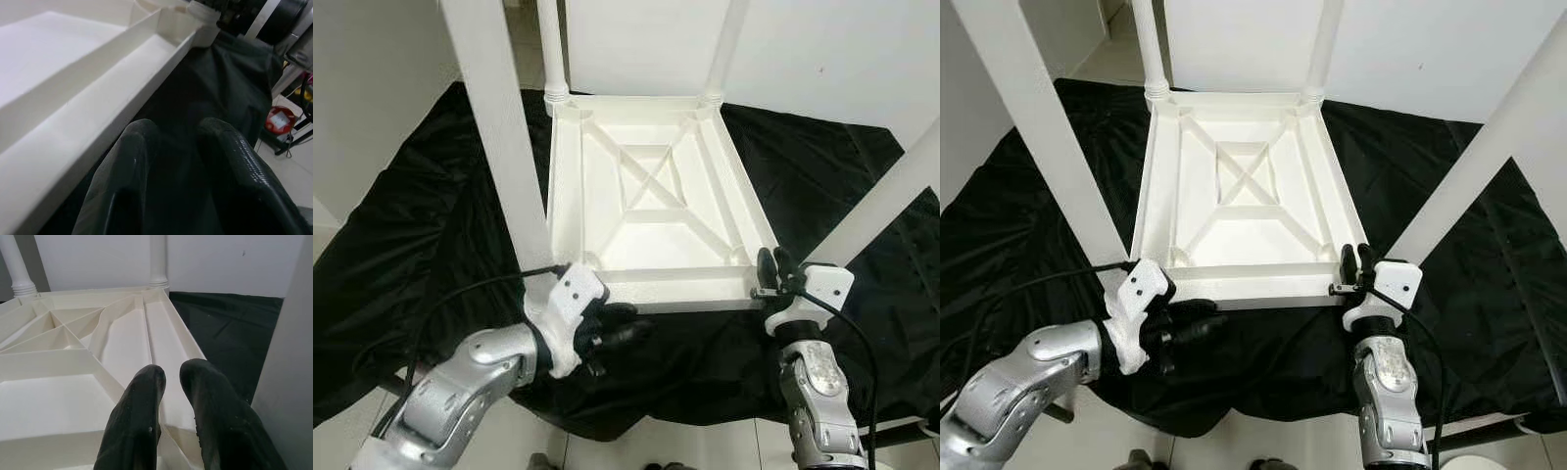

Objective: Building children table

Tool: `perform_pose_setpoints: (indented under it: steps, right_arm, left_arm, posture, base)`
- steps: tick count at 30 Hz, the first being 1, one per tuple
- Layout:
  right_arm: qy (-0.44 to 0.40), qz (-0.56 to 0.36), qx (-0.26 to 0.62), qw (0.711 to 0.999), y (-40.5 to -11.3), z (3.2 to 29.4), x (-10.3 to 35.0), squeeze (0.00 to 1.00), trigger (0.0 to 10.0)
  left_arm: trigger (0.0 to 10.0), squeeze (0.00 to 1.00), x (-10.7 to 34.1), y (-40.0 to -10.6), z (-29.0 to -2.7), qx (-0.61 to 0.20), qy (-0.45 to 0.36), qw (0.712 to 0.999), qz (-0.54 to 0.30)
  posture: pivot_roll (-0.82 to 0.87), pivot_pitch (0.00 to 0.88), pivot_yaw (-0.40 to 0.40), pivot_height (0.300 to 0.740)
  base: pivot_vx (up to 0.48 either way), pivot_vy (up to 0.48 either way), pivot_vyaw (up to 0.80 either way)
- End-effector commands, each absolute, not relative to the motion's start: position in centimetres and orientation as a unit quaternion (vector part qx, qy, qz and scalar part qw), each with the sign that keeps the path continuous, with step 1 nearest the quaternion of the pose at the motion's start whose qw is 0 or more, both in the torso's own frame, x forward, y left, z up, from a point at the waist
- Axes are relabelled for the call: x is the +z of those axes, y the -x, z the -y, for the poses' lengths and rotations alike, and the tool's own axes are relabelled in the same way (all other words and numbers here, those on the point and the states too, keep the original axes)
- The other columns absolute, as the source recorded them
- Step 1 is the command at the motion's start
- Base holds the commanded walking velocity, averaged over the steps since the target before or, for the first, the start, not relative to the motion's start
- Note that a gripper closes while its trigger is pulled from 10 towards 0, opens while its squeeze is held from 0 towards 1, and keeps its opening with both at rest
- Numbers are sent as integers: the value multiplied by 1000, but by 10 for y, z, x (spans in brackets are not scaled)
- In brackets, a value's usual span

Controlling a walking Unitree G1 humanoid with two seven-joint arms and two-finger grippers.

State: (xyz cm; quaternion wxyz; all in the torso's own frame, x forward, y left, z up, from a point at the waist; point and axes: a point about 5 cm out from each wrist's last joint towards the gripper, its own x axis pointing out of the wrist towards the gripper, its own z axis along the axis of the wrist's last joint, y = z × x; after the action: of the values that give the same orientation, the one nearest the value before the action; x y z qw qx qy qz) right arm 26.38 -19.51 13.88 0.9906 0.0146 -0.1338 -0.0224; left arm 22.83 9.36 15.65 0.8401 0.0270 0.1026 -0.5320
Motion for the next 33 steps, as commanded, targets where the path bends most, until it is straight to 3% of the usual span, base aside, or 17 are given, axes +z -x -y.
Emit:
perform_pose_setpoints:
  steps: [1,7,8,13,14,16,17,23,24,31,33]
  right_arm:
    - [-10,118,-12,993,-264,192,131,0,10000]
    - [-13,115,5,993,-265,182,129,0,10000]
    - [-14,116,6,993,-265,183,129,0,10000]
    - [-13,116,6,993,-266,184,129,0,10000]
    - [-13,116,6,993,-267,185,128,0,10000]
    - [-12,116,7,993,-267,185,128,0,10000]
    - [-9,116,11,993,-269,185,128,0,10000]
    - [-6,118,20,993,-274,184,130,0,10000]
    - [-4,119,23,993,-277,183,131,0,10000]
    - [-3,121,28,992,-280,184,132,0,10000]
    - [-1,121,33,992,-284,184,133,0,10000]
  left_arm:
    - [10000,0,154,-223,-92,-548,-34,830,-101]
    - [10000,0,148,-224,-96,-526,-46,843,-100]
    - [10000,1000,149,-222,-100,-530,-50,841,-94]
    - [10000,1000,150,-217,-107,-539,-77,834,-93]
    - [10000,404,154,-216,-112,-530,-104,839,-73]
    - [10000,404,156,-216,-115,-523,-124,841,-57]
    - [10000,0,160,-211,-125,-518,-145,842,-36]
    - [10000,0,169,-203,-141,-505,-153,849,18]
    - [10000,0,172,-197,-154,-494,-142,857,36]
    - [10000,0,175,-195,-167,-472,-123,872,50]
    - [10000,0,173,-193,-185,-444,-135,885,42]
  posture:
    - [27,127,-10,740]
    - [31,124,-11,740]
    - [33,123,-10,740]
    - [33,123,-10,740]
    - [40,121,-15,740]
    - [40,121,-15,740]
    - [47,118,-20,740]
    - [56,115,-28,740]
    - [62,117,-37,740]
    - [66,116,-46,740]
    - [71,118,-55,740]
  base:
    - [0,0,0]
    - [0,0,0]
    - [0,0,0]
    - [0,0,0]
    - [0,0,0]
    - [0,0,0]
    - [0,0,0]
    - [0,0,0]
    - [0,0,0]
    - [0,0,0]
    - [0,0,0]
